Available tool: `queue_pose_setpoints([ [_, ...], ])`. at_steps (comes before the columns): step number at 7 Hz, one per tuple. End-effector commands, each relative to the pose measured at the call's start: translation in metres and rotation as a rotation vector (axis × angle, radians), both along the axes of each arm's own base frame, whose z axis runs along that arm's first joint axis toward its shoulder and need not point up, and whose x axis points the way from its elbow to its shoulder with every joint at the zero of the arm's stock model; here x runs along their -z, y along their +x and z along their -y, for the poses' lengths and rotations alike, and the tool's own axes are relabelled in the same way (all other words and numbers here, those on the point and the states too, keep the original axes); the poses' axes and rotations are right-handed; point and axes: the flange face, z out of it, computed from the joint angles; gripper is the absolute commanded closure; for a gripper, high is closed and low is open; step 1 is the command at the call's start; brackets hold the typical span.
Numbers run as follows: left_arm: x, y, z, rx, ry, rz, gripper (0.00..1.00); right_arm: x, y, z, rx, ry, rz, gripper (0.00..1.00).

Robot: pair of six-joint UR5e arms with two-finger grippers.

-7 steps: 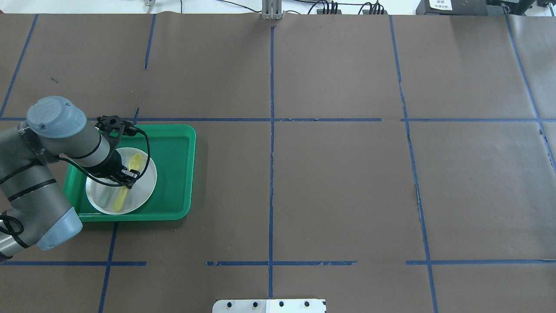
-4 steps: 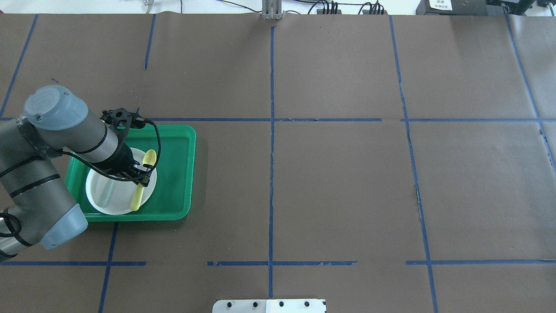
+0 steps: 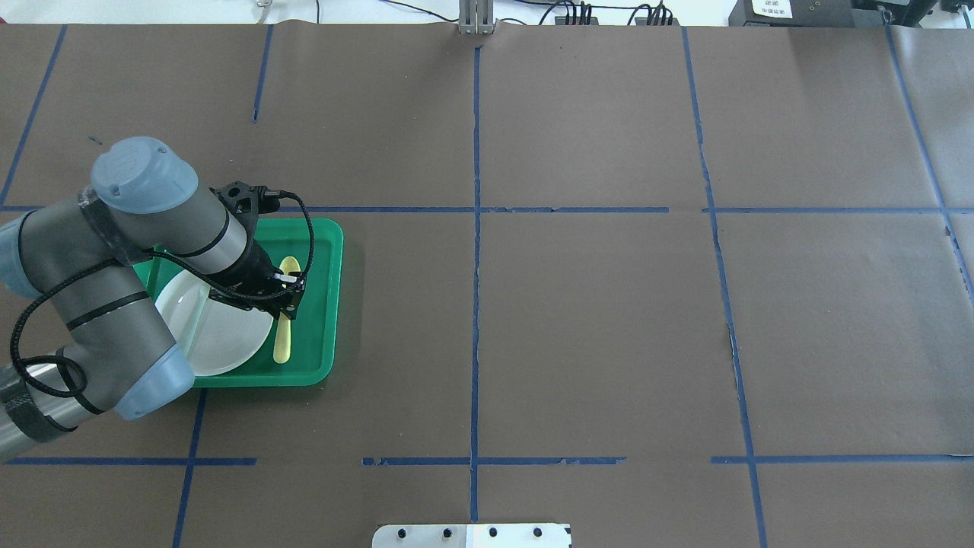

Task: Place spoon
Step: 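Lift the spoon off the plate and lower it onto the tray beside the plate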

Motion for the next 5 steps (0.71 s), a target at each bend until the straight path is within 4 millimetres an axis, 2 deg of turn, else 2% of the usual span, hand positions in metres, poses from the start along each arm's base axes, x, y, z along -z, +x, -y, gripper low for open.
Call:
queue_pose_setpoints([
  [1, -0.001, 0.013, 0.006, 0.01, -0.026, 0.011, 1.0, -0.001, 0.0, -0.001, 0.0, -0.001, 0.001, 0.0],
  [2, -0.001, 0.013, 0.005, 0.009, -0.023, 0.011, 1.0, 0.001, 0.0, 0.0, 0.0, 0.002, 0.001, 0.0],
  [3, -0.009, 0.017, 0.009, 0.009, -0.016, 0.005, 1.0, 0.0, 0.0, 0.0, 0.0, 0.0, 0.001, 0.0],
  [4, -0.025, 0.025, 0.015, 0.014, 0.005, -0.026, 0.84, 0.001, 0.0, 0.0, 0.0, 0.002, 0.001, 0.0],
  [5, -0.022, 0.024, 0.015, 0.016, 0.024, -0.051, 0.56, 0.0, 0.0, 0.0, 0.0, 0.0, 0.001, 0.0],
])
